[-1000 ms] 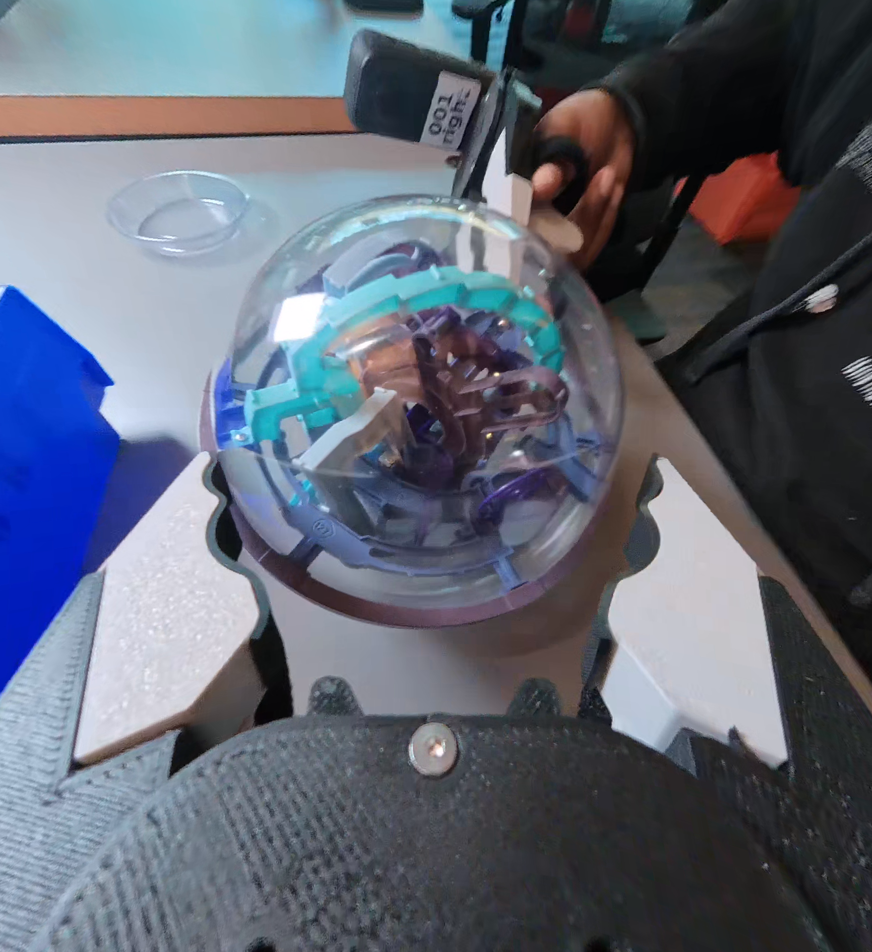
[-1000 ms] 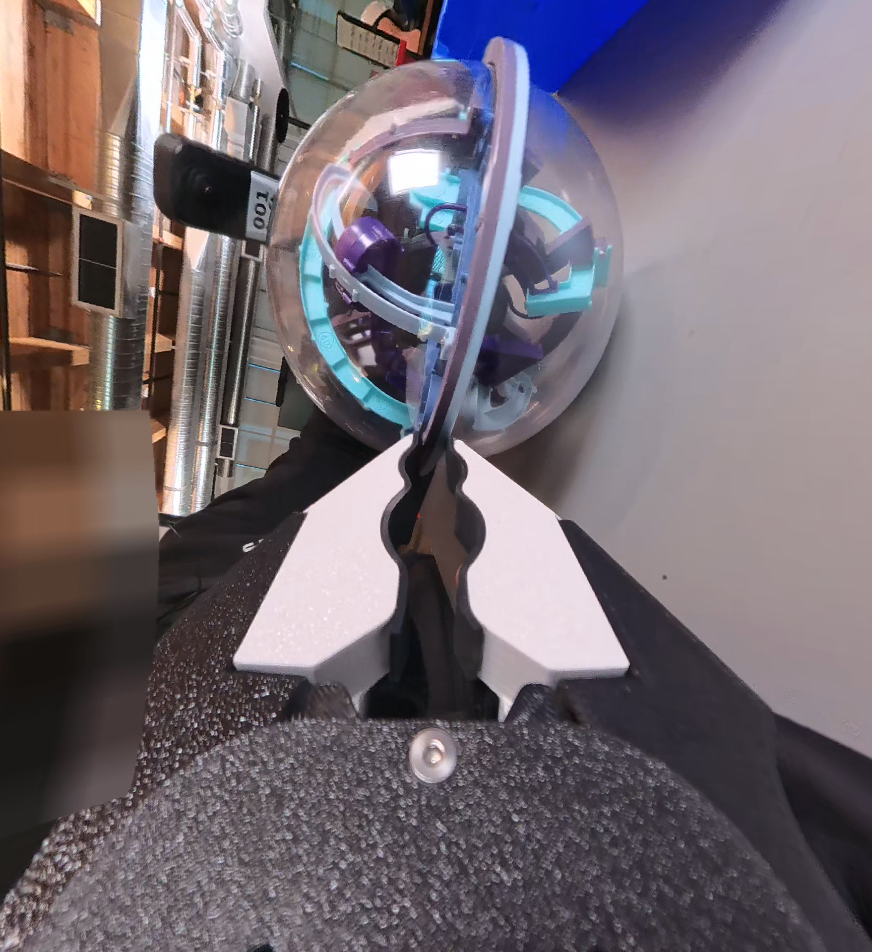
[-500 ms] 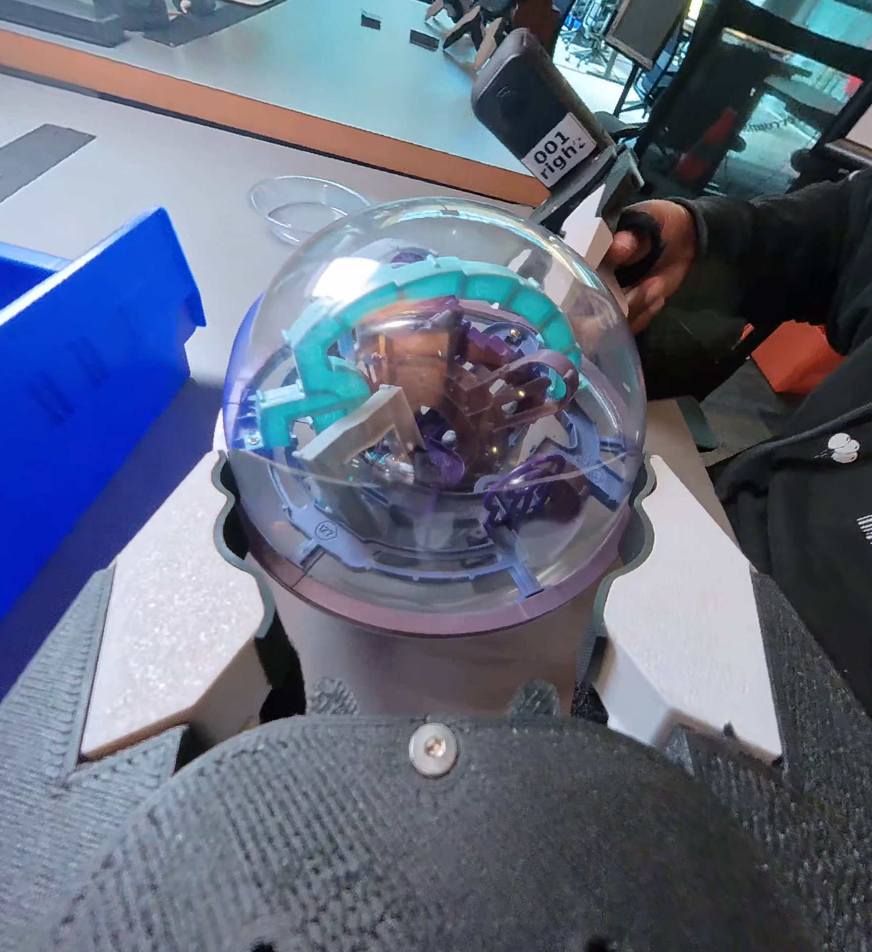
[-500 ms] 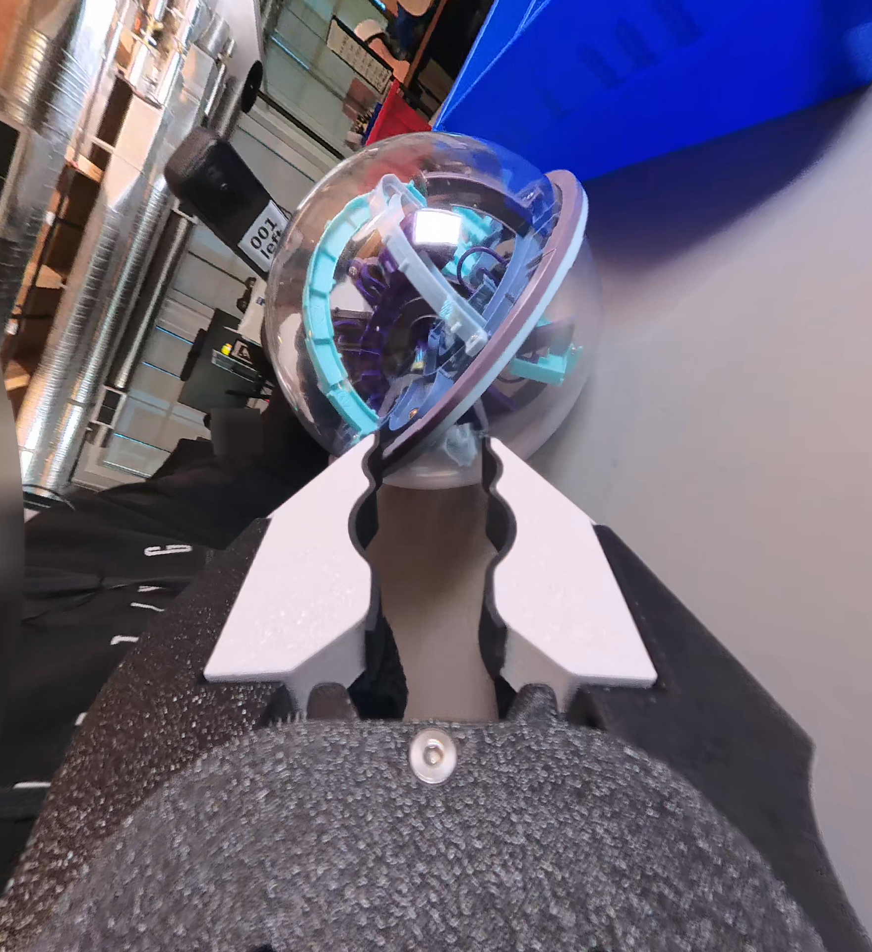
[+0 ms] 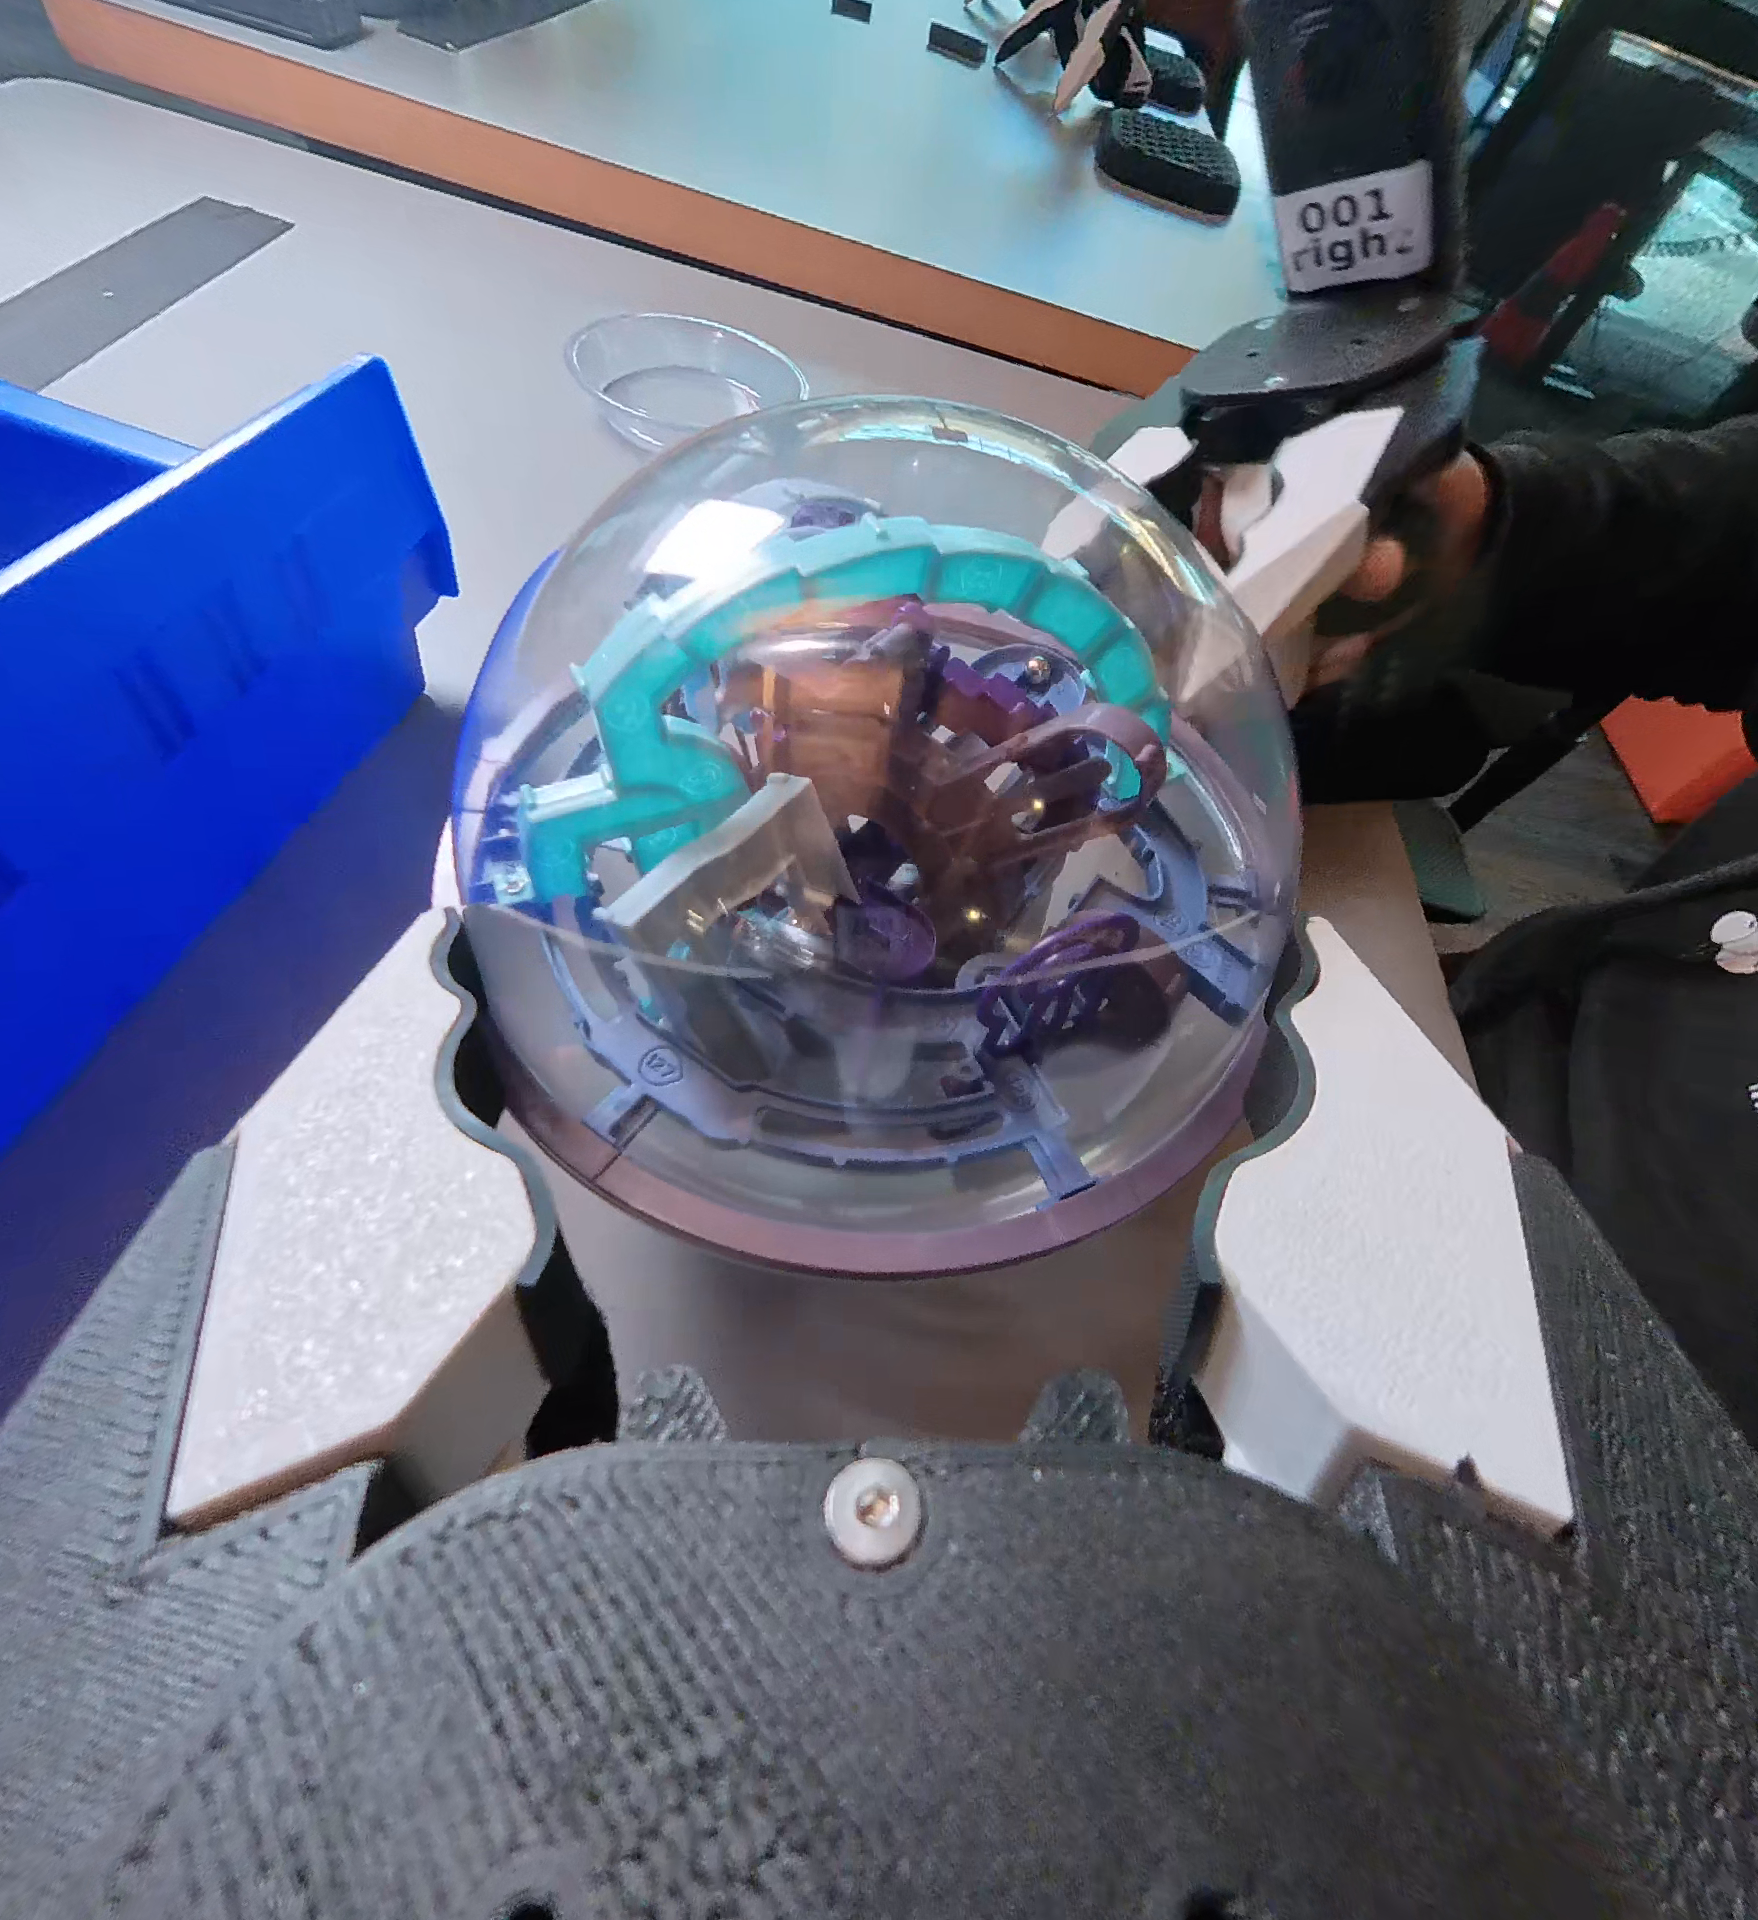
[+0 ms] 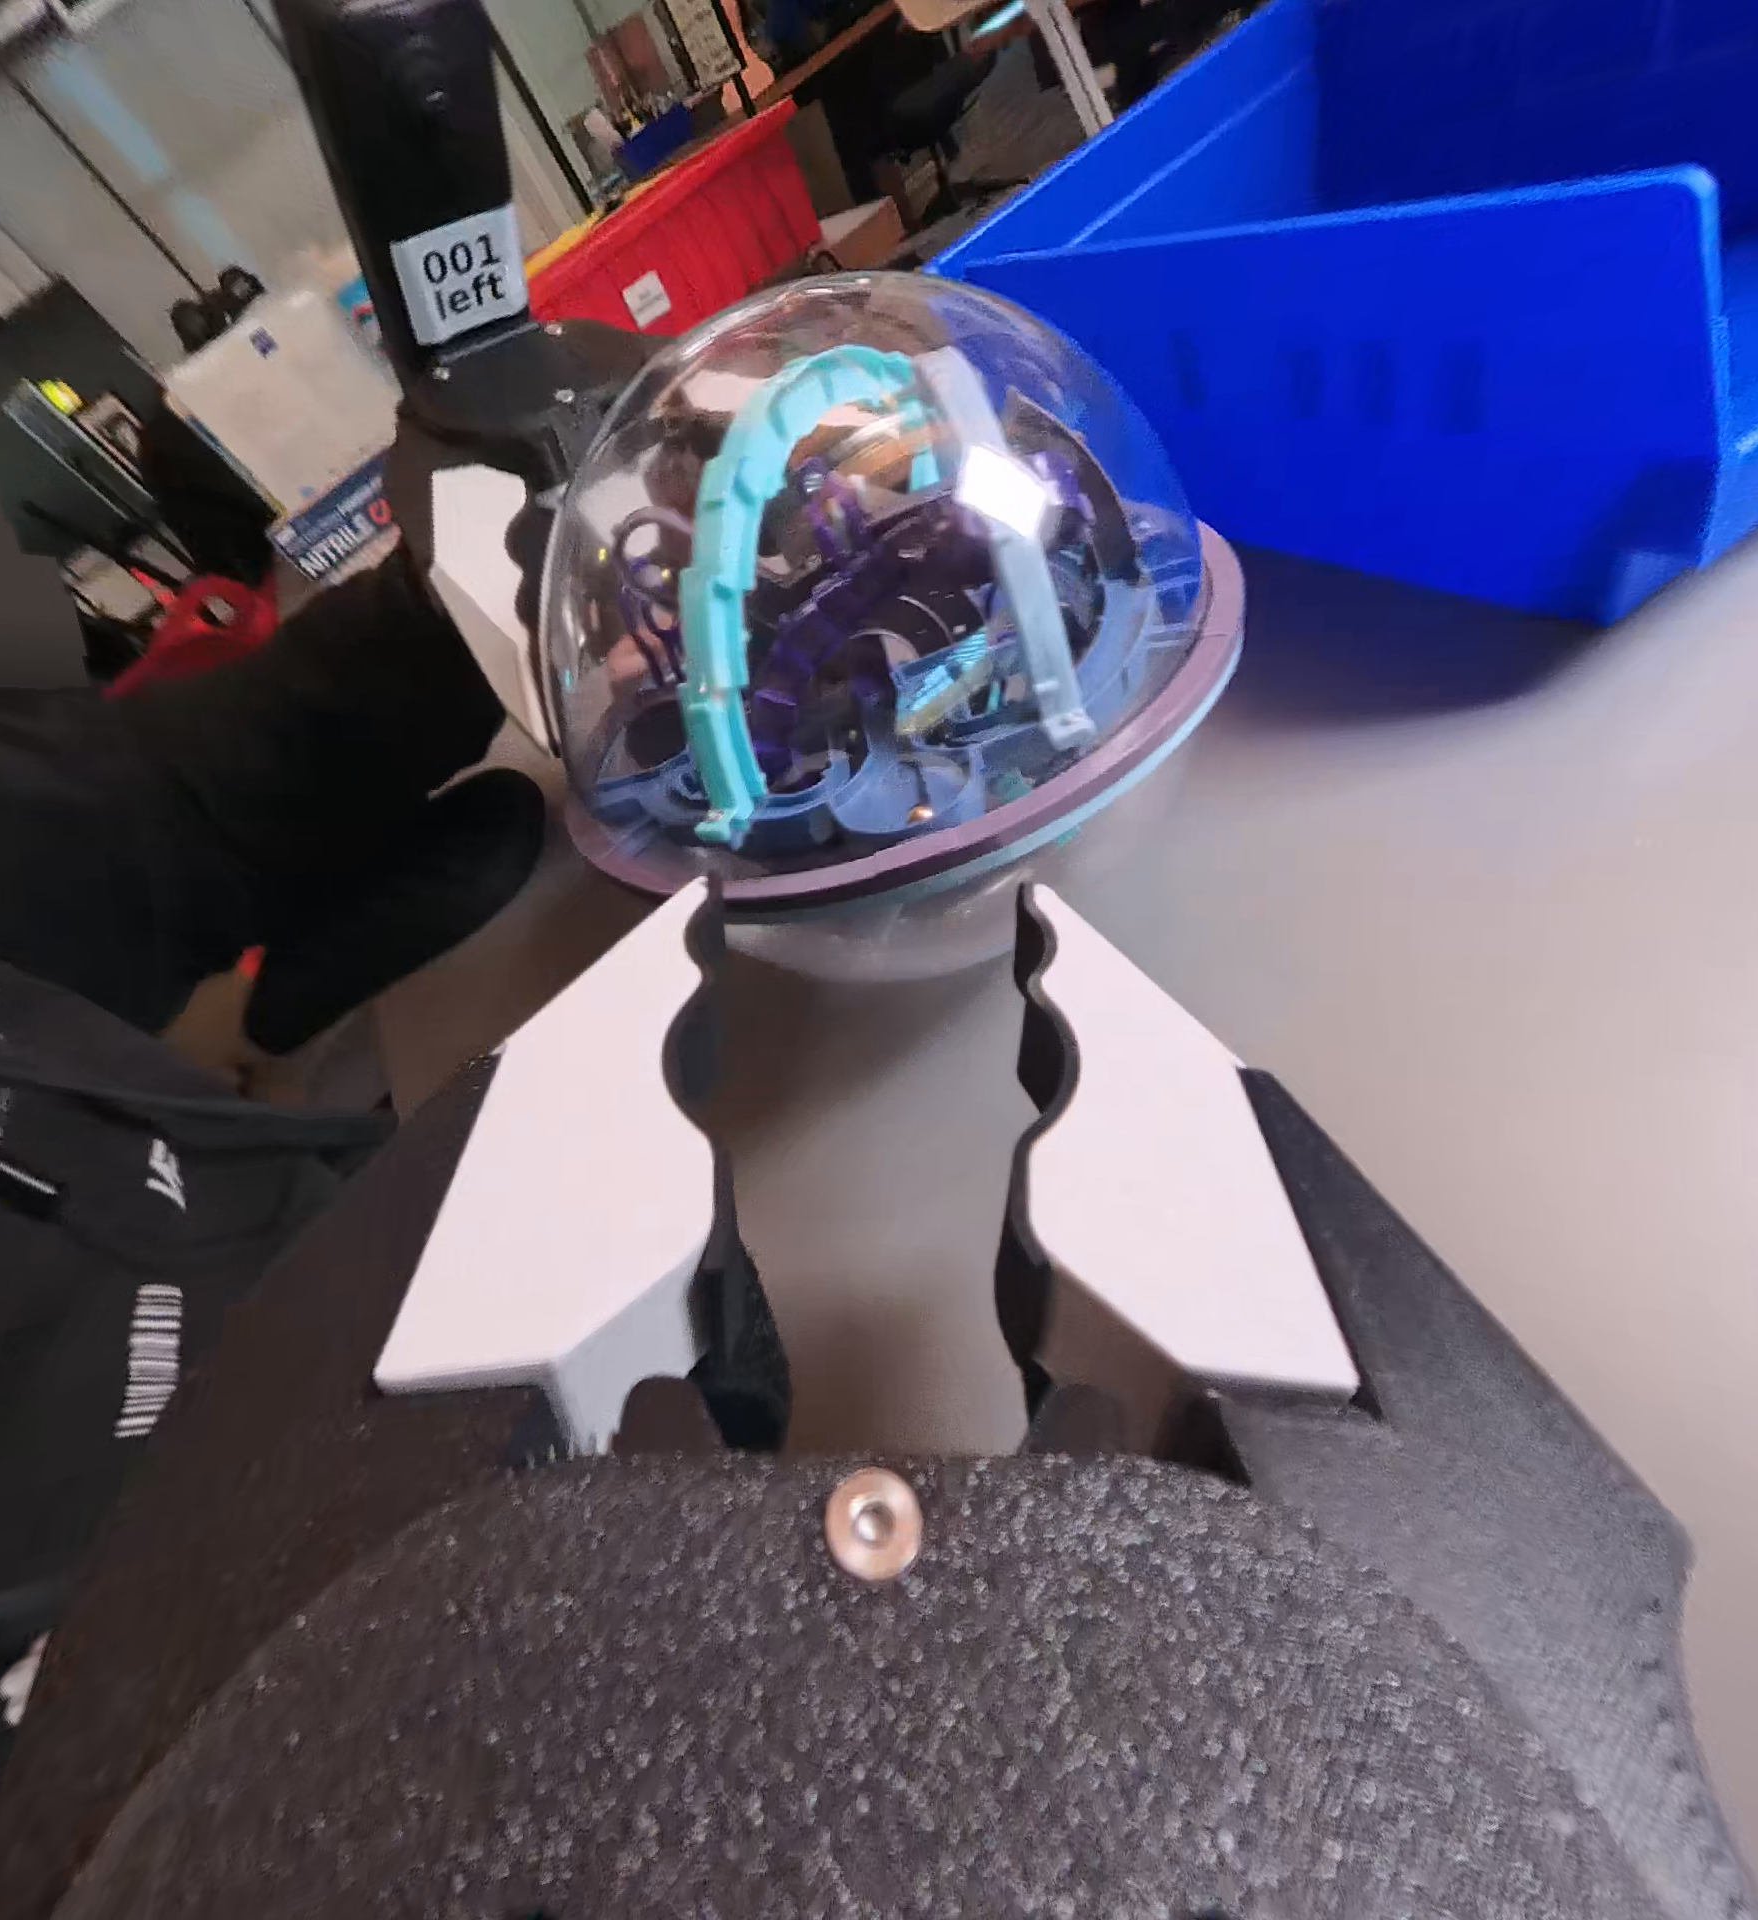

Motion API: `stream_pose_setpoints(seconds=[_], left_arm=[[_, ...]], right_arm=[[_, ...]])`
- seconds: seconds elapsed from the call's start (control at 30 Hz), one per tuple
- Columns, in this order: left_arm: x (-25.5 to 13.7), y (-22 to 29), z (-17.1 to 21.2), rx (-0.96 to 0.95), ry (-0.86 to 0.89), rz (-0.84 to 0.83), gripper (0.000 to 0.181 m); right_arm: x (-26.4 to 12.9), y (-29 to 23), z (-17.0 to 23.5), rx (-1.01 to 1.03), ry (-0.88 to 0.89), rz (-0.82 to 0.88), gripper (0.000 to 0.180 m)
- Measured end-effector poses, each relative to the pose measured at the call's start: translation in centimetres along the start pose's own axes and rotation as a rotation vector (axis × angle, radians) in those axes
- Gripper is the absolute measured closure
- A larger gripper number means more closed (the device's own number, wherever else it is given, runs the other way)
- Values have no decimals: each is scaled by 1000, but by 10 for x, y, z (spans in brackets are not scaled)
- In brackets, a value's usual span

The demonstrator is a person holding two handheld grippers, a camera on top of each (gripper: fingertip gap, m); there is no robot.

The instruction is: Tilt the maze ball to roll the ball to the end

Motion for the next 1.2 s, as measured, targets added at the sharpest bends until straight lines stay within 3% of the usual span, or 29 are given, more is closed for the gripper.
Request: stream_pose_setpoints(seconds=[0.13,0.2,0.37,0.53,0.73,0.87,0.93,1.2], left_arm=[[-2,4,2,-40,26,-61,35],[-3,7,3,-57,37,-97,35],[-6,17,6,-62,40,-182,37],[-18,20,12,-69,30,-150,41],[-42,-7,-7,-48,195,-33,43],[-33,-32,-13,10,123,51,40],[-20,-32,-11,0,112,126,46],[-10,-9,-10,316,72,40,48]], right_arm=[[5,-12,7,-57,-55,-41,96],[10,-15,12,-84,-68,-34,93],[19,-10,9,-98,-20,4,91],[18,-1,4,-36,-13,-40,91],[19,9,-3,-22,-8,-55,96],[25,13,-4,-61,-21,-74,96],[26,13,-3,-82,-25,-82,96],[26,23,-2,-14,-23,-102,96]])
Point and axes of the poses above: each gripper's, where its closed fingertips meet, x out along the fingers, z out of its underside, y = z × x across the jaws, the point moved 10 cm from there along -x, back along the fingers, and after that the axes turned 15 degrees about y, right-handed, at the moved point
